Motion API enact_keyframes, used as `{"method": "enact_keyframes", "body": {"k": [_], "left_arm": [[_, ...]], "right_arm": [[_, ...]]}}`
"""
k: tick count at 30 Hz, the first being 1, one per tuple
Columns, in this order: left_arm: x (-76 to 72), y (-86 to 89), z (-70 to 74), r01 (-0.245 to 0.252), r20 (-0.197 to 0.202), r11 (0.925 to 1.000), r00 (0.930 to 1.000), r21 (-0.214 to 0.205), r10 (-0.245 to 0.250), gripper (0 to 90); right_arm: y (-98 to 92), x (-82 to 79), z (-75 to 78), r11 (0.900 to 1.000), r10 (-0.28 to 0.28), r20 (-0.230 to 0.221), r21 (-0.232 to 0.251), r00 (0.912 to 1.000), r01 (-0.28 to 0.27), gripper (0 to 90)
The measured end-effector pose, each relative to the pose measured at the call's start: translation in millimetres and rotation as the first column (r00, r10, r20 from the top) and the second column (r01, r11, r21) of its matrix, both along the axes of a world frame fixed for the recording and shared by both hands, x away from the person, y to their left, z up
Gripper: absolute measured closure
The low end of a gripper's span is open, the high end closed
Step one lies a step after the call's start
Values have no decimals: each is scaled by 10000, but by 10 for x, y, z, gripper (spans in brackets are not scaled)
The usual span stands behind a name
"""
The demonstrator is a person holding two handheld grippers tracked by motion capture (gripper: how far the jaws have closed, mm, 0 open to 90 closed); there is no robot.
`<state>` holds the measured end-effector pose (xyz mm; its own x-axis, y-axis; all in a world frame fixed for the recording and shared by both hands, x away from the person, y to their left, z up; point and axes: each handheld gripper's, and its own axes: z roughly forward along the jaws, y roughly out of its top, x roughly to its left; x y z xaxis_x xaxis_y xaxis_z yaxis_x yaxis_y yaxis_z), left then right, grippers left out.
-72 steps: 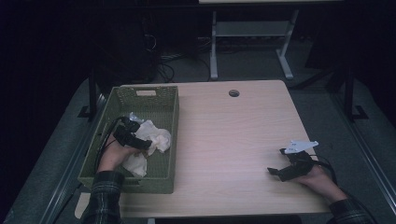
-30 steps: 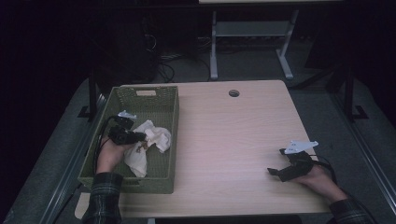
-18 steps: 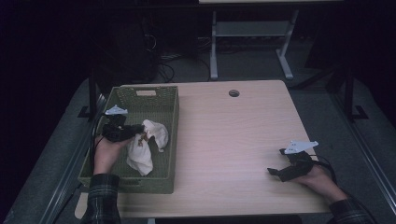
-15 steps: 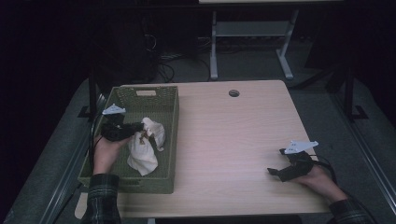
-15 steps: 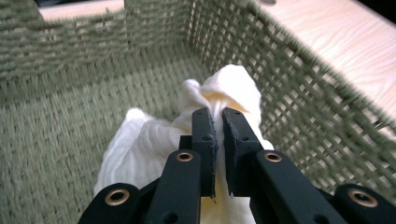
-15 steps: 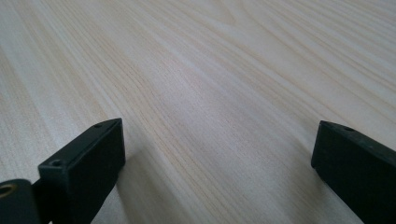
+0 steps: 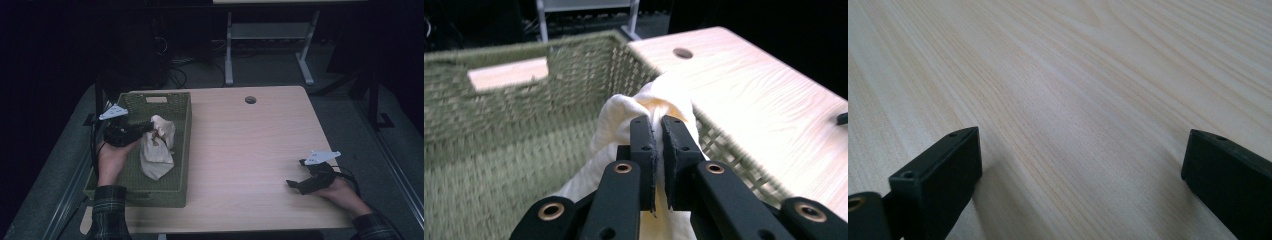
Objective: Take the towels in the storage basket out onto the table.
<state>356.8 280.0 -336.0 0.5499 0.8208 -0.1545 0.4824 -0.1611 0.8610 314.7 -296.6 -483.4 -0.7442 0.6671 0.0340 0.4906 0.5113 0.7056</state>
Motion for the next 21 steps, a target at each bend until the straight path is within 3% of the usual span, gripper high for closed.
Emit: {"method": "enact_keyframes", "body": {"k": [4,12,15,21], "left_arm": [[-11,-72,131,159,252,9995,9996,-284,-152,841],[-8,-274,414,885,931,9936,9923,-706,-818,841],[-2,-317,472,1051,1010,9911,9902,-814,-967,841],[1,-511,649,1635,1460,9818,9781,-970,-1484,842]], "right_arm": [[-1,2,-1,10000,11,29,-10,10000,-11,25],[0,0,0,10000,-3,4,7,10000,3,26],[0,0,0,10000,-3,7,5,10000,3,25],[1,0,0,10000,-12,-3,19,10000,12,26]]}}
